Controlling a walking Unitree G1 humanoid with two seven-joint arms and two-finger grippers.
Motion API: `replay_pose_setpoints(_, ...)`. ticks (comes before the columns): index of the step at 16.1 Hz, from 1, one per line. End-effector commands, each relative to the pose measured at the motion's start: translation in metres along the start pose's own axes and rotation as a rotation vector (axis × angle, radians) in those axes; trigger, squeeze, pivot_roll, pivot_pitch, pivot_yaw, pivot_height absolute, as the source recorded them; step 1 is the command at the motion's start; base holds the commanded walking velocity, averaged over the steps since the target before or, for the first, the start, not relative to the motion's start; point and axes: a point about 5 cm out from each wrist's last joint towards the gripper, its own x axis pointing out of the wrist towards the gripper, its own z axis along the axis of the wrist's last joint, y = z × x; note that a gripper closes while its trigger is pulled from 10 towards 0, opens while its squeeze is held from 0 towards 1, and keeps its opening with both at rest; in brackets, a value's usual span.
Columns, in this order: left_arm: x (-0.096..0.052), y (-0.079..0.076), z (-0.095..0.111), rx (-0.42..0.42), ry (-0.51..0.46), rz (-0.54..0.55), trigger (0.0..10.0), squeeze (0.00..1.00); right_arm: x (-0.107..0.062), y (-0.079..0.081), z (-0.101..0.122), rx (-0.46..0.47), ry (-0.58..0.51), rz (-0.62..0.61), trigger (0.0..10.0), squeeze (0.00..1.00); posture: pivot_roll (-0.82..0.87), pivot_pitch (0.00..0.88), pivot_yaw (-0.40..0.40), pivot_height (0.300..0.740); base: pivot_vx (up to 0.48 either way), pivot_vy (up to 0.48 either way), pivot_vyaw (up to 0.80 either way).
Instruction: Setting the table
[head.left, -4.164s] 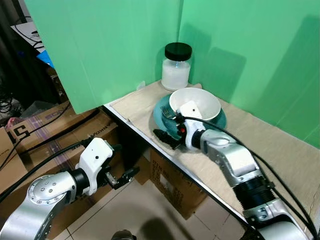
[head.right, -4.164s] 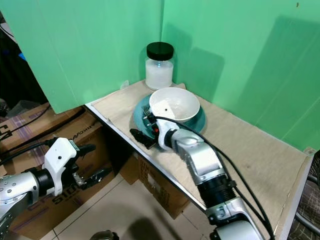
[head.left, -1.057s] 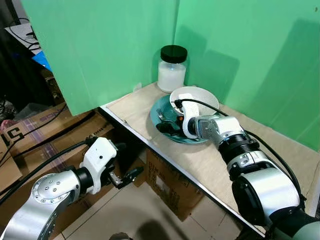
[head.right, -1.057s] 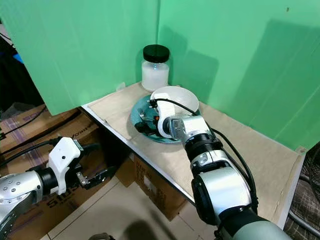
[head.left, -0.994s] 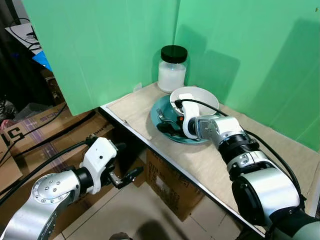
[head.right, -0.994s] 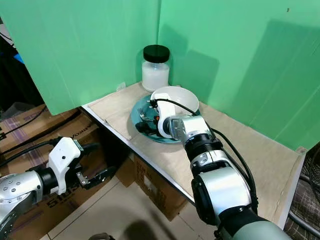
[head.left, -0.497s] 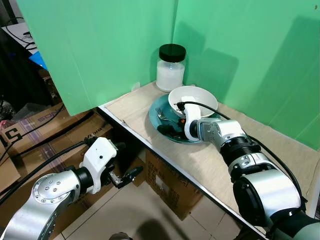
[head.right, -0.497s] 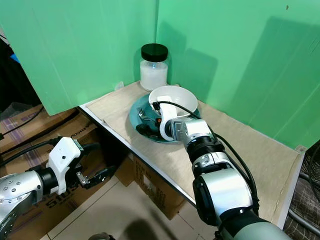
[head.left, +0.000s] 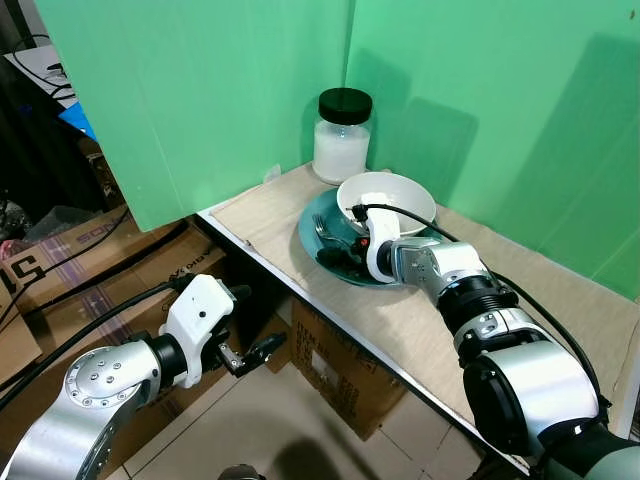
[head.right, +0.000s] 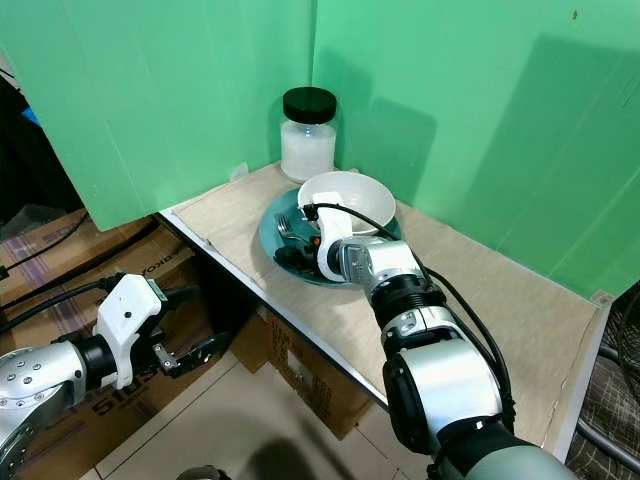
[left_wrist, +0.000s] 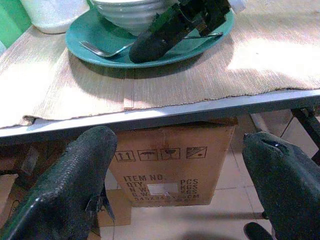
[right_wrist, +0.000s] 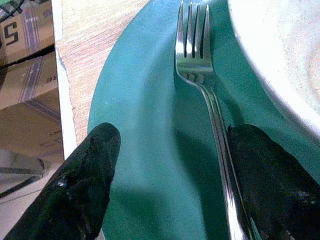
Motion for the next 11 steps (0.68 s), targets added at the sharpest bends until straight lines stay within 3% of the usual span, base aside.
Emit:
replay_pose_setpoints(1,0.0013,0.0015,-0.0002,0.016,0.009,-0.001,10.0,0.00,0.0001,-0.0023,-0.0022,0.011,-0.012,-0.011,0.0,0.00,0.11,0.000,-0.023,0.740,0.000,0.000,0.00)
replay_pose_setpoints(11,0.0025,0.0026,0.0012,0.017,0.005,-0.002,10.0,0.00,0.0006,-0.0028,-0.0031,-0.010,-0.007,-0.010,0.0,0.00,0.11,0.000,-0.022,0.740,0.000,0.000,0.00)
